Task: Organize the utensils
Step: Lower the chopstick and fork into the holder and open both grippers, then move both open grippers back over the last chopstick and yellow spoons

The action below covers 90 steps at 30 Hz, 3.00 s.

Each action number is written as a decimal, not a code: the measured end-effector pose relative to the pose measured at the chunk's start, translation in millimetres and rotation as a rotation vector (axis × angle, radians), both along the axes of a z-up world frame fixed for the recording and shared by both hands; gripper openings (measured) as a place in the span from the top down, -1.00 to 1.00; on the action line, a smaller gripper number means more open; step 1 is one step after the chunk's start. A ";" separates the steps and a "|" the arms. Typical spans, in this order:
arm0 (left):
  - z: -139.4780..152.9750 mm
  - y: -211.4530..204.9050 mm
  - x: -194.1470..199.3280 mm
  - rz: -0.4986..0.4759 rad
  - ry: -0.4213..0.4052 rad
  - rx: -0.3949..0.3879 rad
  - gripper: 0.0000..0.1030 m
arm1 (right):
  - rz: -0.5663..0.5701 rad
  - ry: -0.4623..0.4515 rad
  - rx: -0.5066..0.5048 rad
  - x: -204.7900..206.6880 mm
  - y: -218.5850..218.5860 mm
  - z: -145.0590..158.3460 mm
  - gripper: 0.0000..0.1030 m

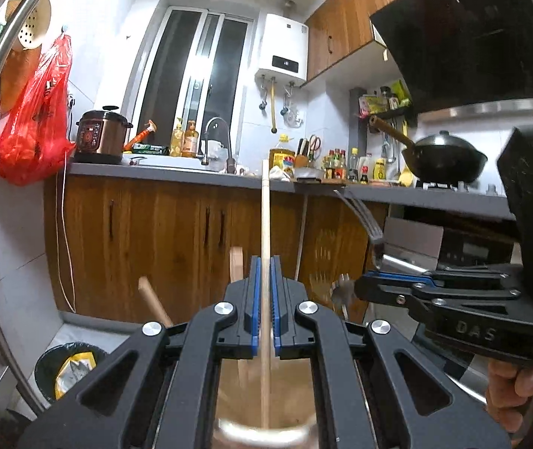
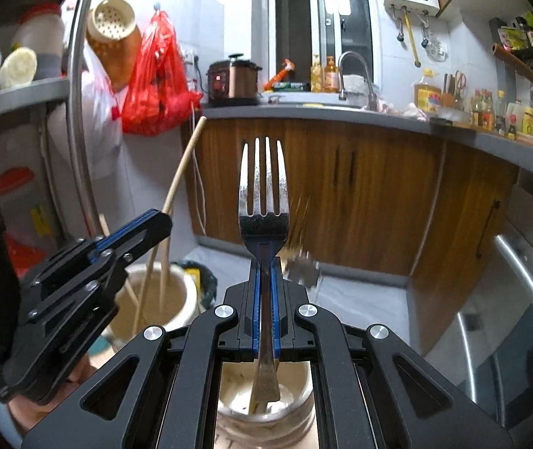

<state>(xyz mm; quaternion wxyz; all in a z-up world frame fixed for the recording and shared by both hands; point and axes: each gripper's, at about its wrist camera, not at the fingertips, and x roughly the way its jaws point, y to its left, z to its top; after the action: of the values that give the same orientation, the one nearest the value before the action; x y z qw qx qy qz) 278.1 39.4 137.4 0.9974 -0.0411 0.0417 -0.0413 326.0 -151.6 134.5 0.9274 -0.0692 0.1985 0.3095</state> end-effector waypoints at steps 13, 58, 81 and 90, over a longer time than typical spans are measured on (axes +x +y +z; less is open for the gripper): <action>-20.0 0.2 -23.1 -0.008 0.056 0.037 0.91 | -0.009 0.101 -0.057 -0.9 4.6 -38.0 0.88; -34.5 49.7 -118.9 0.019 0.239 -0.100 -0.48 | -0.008 0.083 -0.052 -63.7 -49.1 -19.0 0.34; -95.0 32.9 -105.4 -0.063 0.626 -0.057 -0.17 | 0.005 0.322 -0.128 -103.3 -78.1 -95.7 0.33; -98.4 18.5 -106.6 -0.105 0.674 -0.019 -0.08 | 0.009 0.374 -0.141 -109.6 -80.9 -109.4 0.33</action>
<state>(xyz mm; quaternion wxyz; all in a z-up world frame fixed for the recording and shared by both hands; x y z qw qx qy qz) 171.5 58.0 38.9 0.9237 -0.0597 0.3706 -0.0771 216.3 -232.5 25.1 0.8658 -0.0763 0.3881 0.3065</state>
